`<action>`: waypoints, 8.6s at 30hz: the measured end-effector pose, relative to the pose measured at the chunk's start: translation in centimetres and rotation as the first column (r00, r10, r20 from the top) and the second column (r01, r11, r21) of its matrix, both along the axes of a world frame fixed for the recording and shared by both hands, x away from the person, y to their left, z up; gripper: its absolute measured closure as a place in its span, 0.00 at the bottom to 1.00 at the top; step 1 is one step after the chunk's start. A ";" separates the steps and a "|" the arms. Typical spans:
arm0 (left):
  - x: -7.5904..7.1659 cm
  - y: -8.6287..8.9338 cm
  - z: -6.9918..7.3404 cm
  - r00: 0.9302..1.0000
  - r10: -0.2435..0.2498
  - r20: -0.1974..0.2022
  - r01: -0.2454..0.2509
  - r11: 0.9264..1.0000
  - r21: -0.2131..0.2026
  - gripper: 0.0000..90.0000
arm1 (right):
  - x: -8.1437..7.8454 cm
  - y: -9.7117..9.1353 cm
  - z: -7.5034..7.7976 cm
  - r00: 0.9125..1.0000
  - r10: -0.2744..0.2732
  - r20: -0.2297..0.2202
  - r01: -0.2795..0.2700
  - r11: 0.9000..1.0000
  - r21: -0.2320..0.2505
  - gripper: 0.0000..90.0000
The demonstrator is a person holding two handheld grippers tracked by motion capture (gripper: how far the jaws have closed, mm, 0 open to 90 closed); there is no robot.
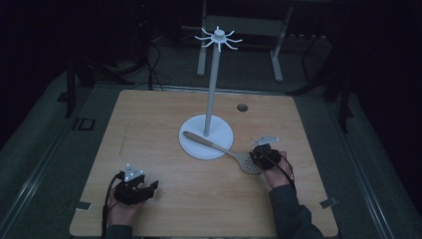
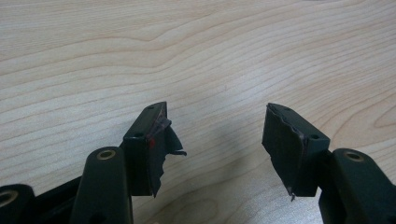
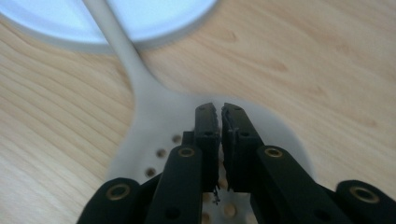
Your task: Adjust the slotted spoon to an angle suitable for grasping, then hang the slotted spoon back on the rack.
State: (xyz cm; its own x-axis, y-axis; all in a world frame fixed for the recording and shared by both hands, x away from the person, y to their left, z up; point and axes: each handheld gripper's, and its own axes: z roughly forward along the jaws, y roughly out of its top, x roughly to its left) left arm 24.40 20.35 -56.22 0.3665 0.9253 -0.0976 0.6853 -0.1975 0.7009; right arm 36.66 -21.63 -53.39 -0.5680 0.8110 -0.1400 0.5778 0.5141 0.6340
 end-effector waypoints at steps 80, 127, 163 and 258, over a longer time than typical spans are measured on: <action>0.0 0.1 0.0 1.000 -0.001 -0.001 0.001 1.000 0.000 0.45 | 5.8 11.4 1.4 0.916 0.385 -0.112 -0.396 0.913 -0.101 0.75; -0.2 0.5 0.0 1.000 0.010 0.003 -0.010 1.000 -0.005 0.45 | 6.2 11.5 2.8 0.888 0.446 -0.112 -0.456 0.887 -0.080 0.83; -0.2 0.4 0.0 1.000 0.015 0.003 -0.015 1.000 -0.004 0.45 | 2.4 3.1 8.3 0.920 0.313 0.235 -0.357 0.917 0.178 0.84; -0.3 0.5 0.2 1.000 0.020 0.023 -0.020 1.000 0.007 0.46 | 2.2 3.4 15.3 0.891 0.119 0.438 -0.313 0.861 0.402 0.83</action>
